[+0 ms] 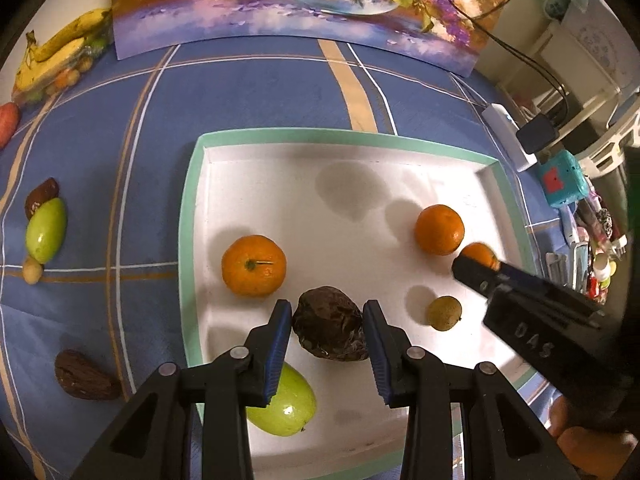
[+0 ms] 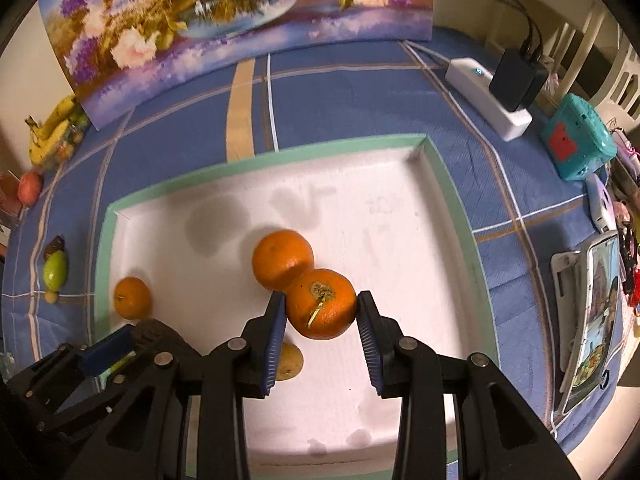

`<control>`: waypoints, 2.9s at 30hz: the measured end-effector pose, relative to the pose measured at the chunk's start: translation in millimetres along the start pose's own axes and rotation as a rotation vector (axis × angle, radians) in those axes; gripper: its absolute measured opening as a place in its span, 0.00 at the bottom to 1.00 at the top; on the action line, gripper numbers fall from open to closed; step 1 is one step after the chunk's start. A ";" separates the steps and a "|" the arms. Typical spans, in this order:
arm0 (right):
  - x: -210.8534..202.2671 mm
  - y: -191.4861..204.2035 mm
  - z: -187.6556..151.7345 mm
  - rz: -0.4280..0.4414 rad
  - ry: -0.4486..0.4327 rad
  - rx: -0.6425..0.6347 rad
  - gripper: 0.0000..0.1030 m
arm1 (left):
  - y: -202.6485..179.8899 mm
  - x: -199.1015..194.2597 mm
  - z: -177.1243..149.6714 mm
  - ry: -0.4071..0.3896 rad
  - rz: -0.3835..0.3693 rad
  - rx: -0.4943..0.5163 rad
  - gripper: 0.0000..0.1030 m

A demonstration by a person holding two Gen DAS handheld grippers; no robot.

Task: Organize fruits
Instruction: 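Open the right tool to set the orange in the tray while the left tool releases the brown fruit, then withdraw both open tools from the tray toward the remaining fruits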

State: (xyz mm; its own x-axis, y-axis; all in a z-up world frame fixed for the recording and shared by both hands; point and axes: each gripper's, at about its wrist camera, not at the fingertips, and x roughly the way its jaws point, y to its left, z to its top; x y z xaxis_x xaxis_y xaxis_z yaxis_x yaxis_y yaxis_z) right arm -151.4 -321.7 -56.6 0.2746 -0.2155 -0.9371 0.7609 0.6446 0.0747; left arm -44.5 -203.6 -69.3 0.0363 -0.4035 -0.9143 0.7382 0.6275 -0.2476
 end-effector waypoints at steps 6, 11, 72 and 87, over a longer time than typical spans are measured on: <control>17.3 -1.5 -4.6 -0.002 0.050 0.003 0.36 | 2.4 1.8 -0.4 0.001 -0.009 -0.011 0.38; 18.2 -0.4 -5.7 -0.008 0.048 -0.005 0.36 | 5.2 1.0 0.1 0.003 -0.018 -0.023 0.38; -37.6 14.9 0.1 -0.001 -0.092 -0.046 0.52 | 58.0 -53.9 9.6 -0.089 0.103 -0.159 0.72; -38.8 14.8 -0.3 -0.026 -0.132 -0.072 0.93 | 81.2 -50.5 5.7 -0.090 0.279 -0.214 1.00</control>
State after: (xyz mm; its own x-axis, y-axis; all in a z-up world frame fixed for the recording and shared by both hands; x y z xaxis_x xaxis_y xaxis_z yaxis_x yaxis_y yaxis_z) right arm -151.1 -303.6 -19.2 0.3338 -0.3240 -0.8852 0.7260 0.6874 0.0221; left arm 17.5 -136.1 -41.4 0.2828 -0.2480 -0.9266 0.5344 0.8429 -0.0625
